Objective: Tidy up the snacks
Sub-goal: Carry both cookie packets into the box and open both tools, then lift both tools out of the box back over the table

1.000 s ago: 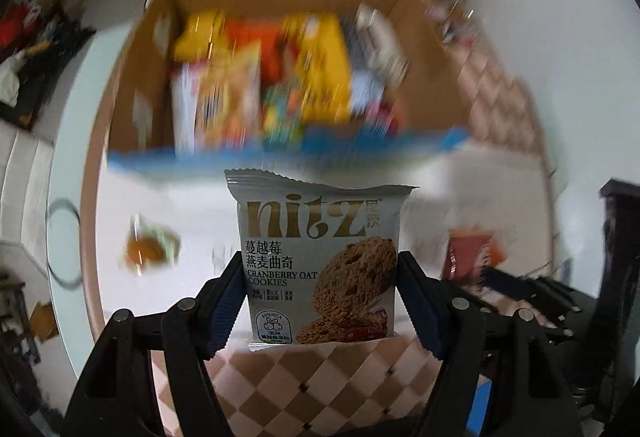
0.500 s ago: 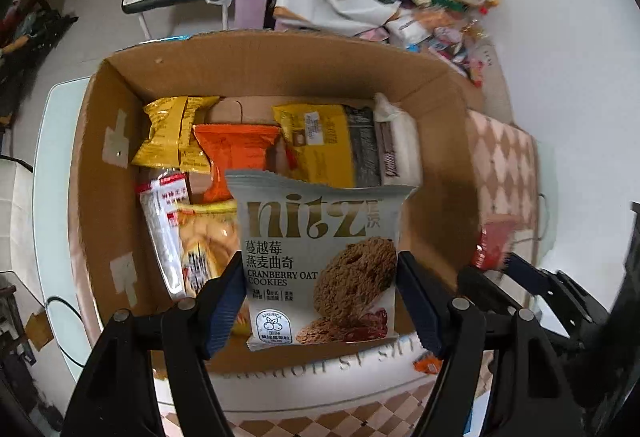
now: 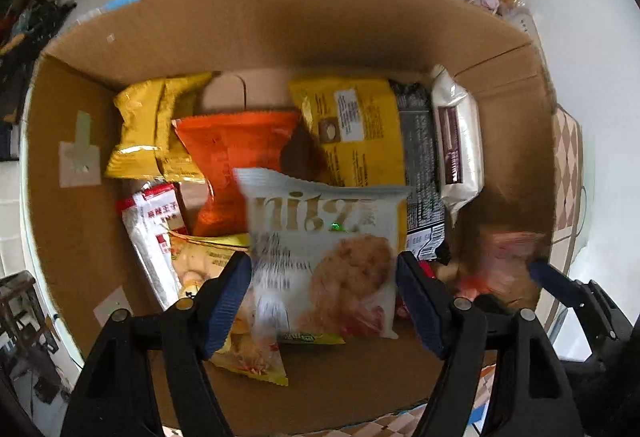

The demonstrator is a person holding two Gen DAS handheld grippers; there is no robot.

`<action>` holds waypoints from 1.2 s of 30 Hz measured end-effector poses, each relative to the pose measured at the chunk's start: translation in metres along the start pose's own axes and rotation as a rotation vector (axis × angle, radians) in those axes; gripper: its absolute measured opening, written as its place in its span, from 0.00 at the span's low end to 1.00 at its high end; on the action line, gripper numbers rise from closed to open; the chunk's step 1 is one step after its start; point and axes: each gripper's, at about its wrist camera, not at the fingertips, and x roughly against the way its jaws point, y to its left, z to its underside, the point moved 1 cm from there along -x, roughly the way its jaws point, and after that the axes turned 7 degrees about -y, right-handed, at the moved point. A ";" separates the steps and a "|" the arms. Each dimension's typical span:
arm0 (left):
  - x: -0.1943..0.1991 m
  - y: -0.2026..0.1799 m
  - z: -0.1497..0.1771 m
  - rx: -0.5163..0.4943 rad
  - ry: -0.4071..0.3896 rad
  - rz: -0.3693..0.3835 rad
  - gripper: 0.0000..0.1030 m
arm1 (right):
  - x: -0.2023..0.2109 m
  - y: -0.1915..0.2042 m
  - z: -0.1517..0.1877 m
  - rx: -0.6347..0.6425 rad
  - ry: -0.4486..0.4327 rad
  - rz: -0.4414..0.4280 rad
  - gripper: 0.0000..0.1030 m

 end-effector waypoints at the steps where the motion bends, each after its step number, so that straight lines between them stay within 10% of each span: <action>1: 0.001 0.000 0.000 -0.006 -0.014 -0.011 0.71 | -0.001 0.000 0.000 0.001 -0.001 -0.011 0.84; 11: 0.020 0.008 0.011 -0.019 -0.076 -0.024 0.90 | -0.006 0.011 0.007 0.041 0.016 0.048 0.89; 36: 0.120 0.004 0.110 -0.035 -0.436 -0.158 0.90 | 0.082 0.015 0.076 0.072 -0.203 0.082 0.93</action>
